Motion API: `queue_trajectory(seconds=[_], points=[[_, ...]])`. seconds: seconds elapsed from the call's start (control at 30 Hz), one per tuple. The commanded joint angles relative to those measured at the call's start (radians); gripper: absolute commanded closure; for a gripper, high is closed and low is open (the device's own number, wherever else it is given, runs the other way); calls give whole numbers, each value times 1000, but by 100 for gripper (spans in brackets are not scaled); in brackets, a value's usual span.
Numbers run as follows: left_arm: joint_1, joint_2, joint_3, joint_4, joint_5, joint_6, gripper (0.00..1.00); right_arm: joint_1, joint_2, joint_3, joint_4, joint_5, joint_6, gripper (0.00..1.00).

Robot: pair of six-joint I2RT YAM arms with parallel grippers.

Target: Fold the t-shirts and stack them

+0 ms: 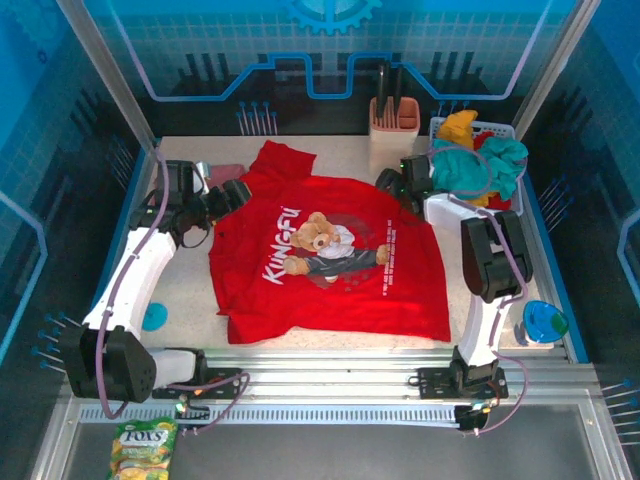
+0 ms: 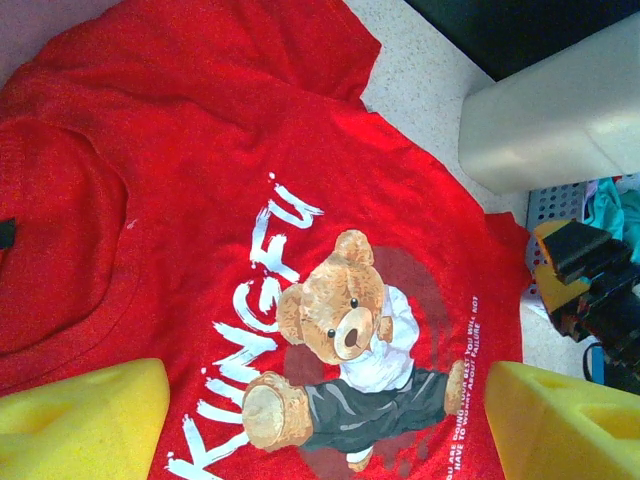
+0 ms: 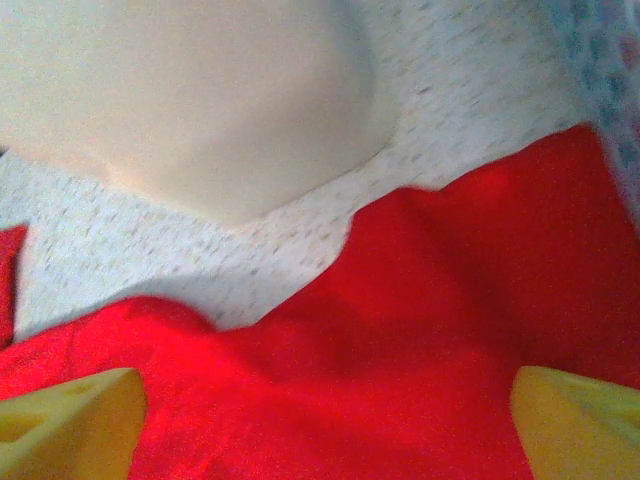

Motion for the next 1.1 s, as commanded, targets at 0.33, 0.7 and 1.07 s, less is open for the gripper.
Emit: queue_trajectory(seconds=[0.33,0.7,1.07], points=[[-8,27,-8,43,23,-9,18,-143,7,61,-72,-23,-73,10],[-8,37,-14,31,46,11,23,-162,198,315,-346,-42,-110,31],[-8,1,-69,71,77,-17,24,-169,305,458,-482,8,-139,39]])
